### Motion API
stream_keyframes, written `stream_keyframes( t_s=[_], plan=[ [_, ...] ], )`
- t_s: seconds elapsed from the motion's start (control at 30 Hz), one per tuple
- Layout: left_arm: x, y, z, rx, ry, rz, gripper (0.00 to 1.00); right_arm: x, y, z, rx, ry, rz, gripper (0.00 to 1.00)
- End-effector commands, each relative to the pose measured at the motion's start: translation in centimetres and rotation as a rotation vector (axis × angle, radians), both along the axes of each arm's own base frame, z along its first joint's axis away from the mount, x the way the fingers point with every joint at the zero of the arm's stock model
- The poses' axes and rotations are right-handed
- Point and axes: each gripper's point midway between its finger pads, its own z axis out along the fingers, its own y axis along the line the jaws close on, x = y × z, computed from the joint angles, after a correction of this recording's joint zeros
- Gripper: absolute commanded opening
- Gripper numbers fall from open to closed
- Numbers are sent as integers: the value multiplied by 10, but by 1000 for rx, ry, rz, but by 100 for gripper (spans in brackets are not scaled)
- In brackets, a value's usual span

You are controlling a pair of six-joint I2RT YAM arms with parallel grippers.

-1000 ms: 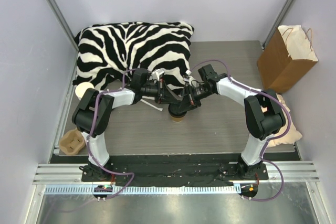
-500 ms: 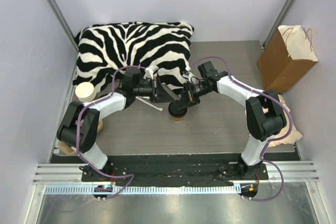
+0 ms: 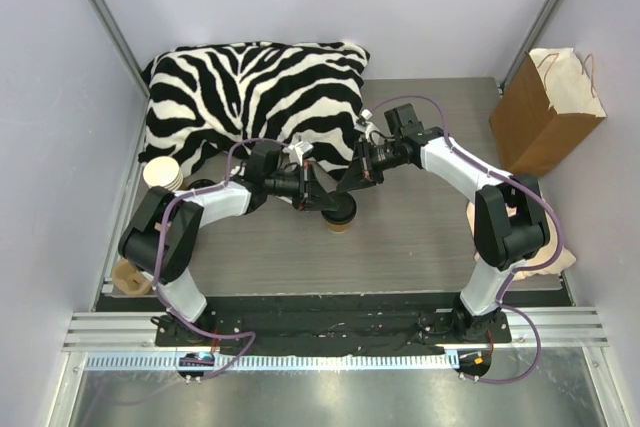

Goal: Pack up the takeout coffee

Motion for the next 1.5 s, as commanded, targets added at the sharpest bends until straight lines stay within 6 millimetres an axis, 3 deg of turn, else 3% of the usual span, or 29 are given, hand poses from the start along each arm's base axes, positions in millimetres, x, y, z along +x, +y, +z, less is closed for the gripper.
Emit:
stream_keyframes(
  t_s=[0.0, 0.1, 0.27, 0.4, 0.47, 0.6, 0.7, 0.77, 0.87, 1.0, 1.3, 1.47],
  plan=[
    [2, 3, -22, 74, -13, 6, 0, 10, 3, 12, 3, -76, -12, 1],
    [2, 7, -39, 123, 13, 6, 0, 12, -1, -18, -53, -45, -28, 1],
    [0, 10, -50, 167, 38, -6, 0, 8, -7, -61, -121, 28, -32, 1],
    [-1, 11, -58, 187, 62, -4, 0, 5, -8, -73, -126, 79, -34, 1],
    [-1, 12, -58, 189, 62, -4, 0, 5, -5, -61, -91, 70, -22, 1],
    [0, 12, -56, 191, 50, -2, 0, 3, 4, -5, 30, -2, 11, 1],
    [0, 12, -55, 189, 50, -2, 0, -7, 5, 25, 88, -60, 35, 1],
    [1, 11, -55, 189, 48, -1, 0, -19, 3, 37, 106, -85, 44, 1],
    [1, 11, -55, 187, 49, -3, 0, -30, 1, 37, 117, -85, 43, 1],
    [1, 10, -57, 188, 51, -5, 0, -39, 1, 18, 93, -54, 43, 1],
    [1, 12, -61, 200, 66, -5, 0, -48, -10, -68, -45, 43, 51, 1],
    [1, 14, -64, 210, 70, -5, 0, -53, -20, -80, -113, 52, 48, 1]
  ],
)
